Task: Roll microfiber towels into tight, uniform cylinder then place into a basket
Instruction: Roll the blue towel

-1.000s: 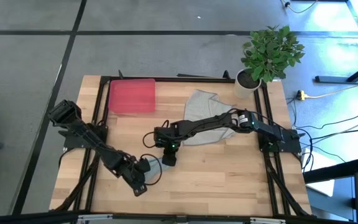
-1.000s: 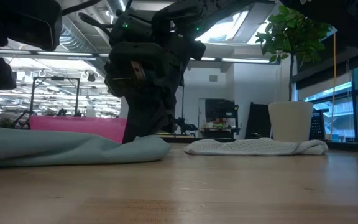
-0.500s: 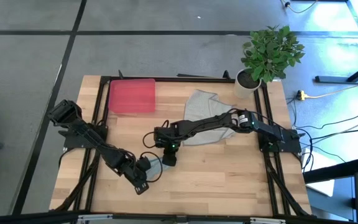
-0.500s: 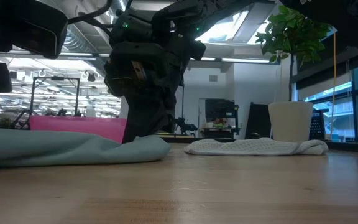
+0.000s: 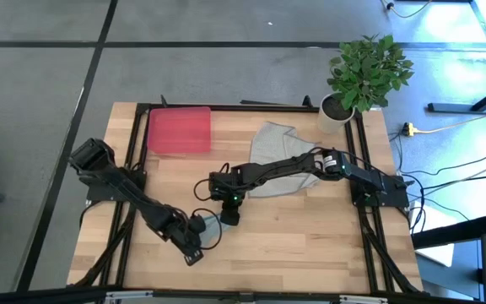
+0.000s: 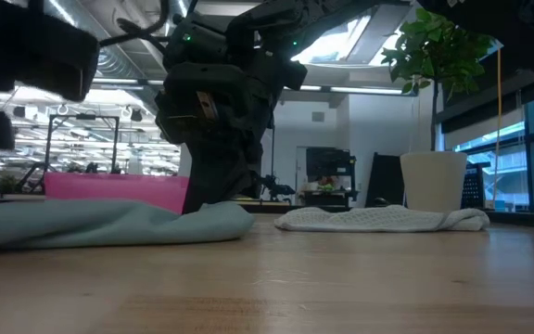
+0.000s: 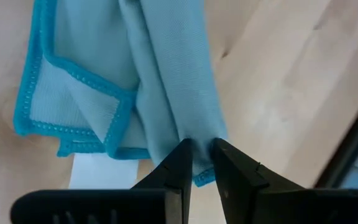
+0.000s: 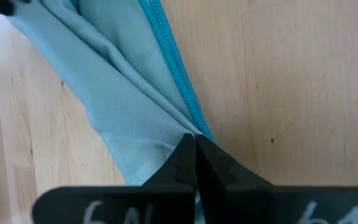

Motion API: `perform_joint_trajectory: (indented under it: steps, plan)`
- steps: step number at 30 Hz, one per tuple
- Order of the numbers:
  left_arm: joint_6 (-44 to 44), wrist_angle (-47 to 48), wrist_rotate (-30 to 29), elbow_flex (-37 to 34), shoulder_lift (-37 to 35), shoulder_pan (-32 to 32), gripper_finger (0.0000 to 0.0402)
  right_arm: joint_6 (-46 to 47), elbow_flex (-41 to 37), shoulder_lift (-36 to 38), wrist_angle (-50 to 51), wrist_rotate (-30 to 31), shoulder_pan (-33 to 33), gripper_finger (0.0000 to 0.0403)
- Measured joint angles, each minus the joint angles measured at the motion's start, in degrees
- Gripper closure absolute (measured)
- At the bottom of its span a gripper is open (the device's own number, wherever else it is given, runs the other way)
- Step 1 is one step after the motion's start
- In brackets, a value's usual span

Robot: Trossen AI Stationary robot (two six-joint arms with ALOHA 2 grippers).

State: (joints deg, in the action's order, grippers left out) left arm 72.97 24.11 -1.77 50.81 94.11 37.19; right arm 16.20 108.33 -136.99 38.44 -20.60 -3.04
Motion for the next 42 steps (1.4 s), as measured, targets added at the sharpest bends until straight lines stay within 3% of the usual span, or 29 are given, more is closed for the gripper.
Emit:
perform_joint_trajectory:
  steps: [9,15,26,42]
  plan:
    - [-6.44,-0.87,2.78,0.00,0.91,-0.96,0.0349,-0.17,0.00,-0.02,-0.11,-0.02,0.10,0.0400]
    - [-7.43,-1.24,2.66,0.00,0.93,-0.96,0.0396,-0.19,0.00,-0.02,-0.09,-0.02,0.10,0.0400]
    - [-9.00,0.07,2.86,0.00,-0.98,-1.16,0.0401,-0.19,0.00,-0.02,-0.04,-0.02,0.10,0.0400]
    - [-12.44,15.00,-4.12,0.00,-6.52,-4.74,0.0401,-0.17,0.00,-0.02,-0.27,0.20,0.17,0.0400]
